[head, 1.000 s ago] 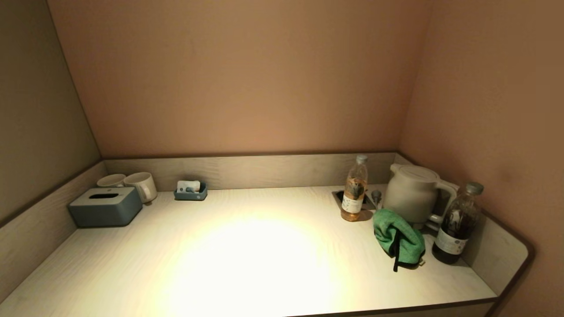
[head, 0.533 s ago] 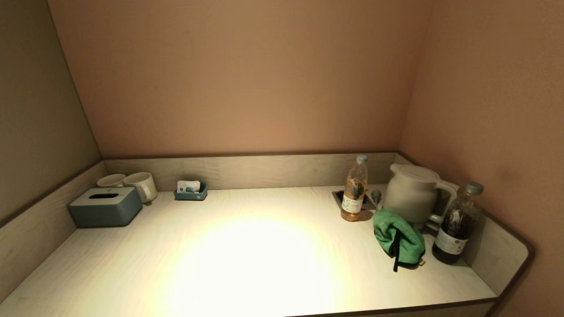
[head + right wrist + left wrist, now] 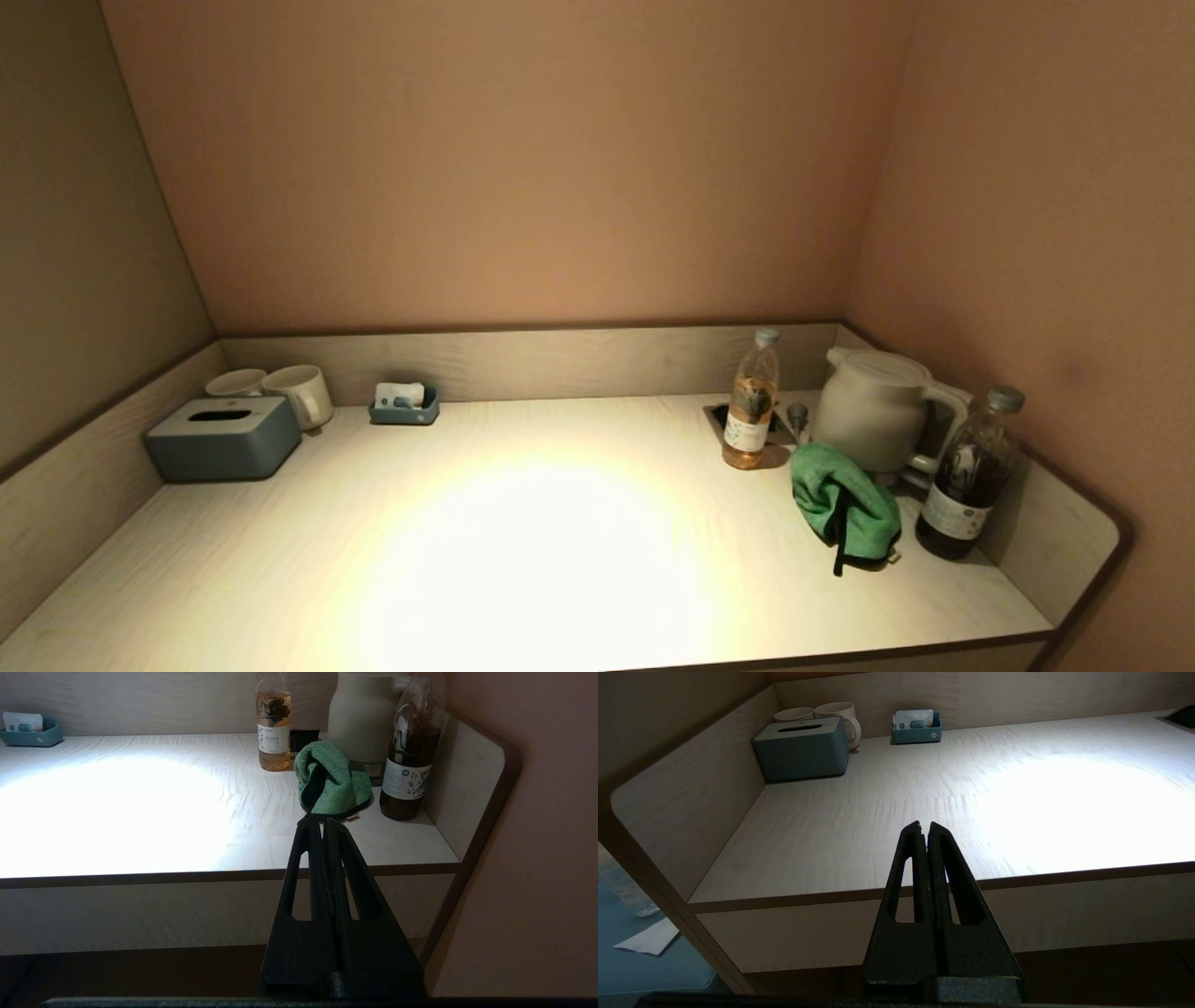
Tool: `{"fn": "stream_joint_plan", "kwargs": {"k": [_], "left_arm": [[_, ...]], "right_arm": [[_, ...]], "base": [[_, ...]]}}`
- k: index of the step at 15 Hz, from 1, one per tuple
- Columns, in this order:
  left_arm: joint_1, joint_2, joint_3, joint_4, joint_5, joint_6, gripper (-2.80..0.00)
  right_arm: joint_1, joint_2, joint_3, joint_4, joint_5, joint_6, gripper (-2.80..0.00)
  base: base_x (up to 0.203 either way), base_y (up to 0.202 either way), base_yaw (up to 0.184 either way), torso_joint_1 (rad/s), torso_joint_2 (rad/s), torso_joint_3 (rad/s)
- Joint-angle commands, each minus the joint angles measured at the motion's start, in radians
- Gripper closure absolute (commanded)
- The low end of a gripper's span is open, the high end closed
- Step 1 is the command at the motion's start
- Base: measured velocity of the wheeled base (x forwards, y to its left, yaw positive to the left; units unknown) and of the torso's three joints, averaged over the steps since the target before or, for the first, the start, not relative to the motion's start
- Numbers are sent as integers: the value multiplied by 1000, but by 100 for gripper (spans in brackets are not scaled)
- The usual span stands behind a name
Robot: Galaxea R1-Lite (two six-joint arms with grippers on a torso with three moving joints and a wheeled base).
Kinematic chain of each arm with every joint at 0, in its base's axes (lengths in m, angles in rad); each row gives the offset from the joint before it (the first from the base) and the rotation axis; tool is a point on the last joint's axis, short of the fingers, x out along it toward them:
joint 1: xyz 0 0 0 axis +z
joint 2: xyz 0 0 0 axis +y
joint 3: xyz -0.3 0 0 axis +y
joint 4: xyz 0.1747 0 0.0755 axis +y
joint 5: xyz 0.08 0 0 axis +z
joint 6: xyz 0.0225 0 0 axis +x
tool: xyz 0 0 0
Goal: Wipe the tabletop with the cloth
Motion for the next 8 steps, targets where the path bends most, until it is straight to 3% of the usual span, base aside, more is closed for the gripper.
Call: {"fn": "stream_joint_plan", "kwargs": {"k": [1, 8], "left_arm": [[0, 0, 0, -1, 0, 0, 0], [0, 0, 0, 0, 0, 0, 0]], "right_arm": [[1, 2, 0, 0, 0, 0, 0], [1, 2, 0, -2, 1, 0, 0]], "base": [[0, 0, 0, 0, 0, 0], [0, 0, 0, 0, 0, 0]]}}
